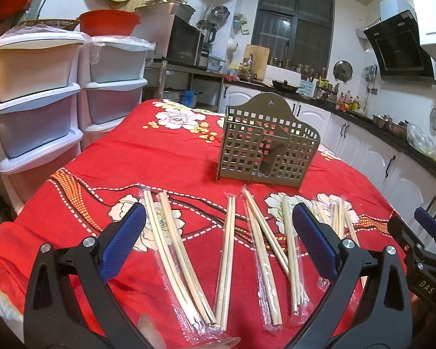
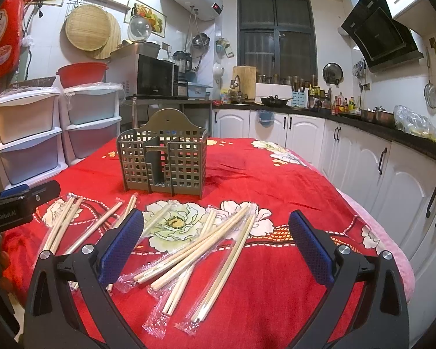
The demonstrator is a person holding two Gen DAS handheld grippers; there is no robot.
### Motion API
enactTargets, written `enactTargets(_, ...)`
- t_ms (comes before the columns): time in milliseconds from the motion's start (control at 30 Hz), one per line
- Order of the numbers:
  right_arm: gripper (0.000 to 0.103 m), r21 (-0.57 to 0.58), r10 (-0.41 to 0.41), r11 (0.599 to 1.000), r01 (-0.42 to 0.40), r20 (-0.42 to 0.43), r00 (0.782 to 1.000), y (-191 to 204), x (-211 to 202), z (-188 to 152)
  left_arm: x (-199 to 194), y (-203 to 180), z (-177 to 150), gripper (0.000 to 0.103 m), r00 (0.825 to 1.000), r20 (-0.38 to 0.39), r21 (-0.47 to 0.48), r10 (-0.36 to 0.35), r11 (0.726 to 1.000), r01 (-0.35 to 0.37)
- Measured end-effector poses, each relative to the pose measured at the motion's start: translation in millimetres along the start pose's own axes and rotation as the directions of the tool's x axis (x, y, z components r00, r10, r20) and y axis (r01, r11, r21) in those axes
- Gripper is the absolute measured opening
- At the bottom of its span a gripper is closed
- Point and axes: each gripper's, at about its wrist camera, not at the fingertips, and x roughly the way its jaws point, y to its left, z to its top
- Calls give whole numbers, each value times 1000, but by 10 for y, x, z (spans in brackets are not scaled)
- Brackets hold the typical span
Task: Organize utensils
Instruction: 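Lower the left gripper onto a wrapped chopstick pair and close it while the right gripper does the same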
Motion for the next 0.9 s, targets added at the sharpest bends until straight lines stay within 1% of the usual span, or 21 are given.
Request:
enactTargets(367,97,-8,7,1000,-7,-19,1000,47,21,-23,-39,-22,-10,93,1000,-2,-3,1,1000,-1)
enactTargets(700,97,-10,33,999,-34,-89,995,13,285,51,34,170,31,93,998,-23,-31,53,998,-53)
enactTargets(800,97,-4,44,999,-45,-123,991,-8,391,69,81,257,60,93,997,-38,-46,66,997,-67)
enactTargets(900,97,0,51,999,-52,-156,986,-33,507,90,157,347,85,93,995,-69,-61,66,996,-70)
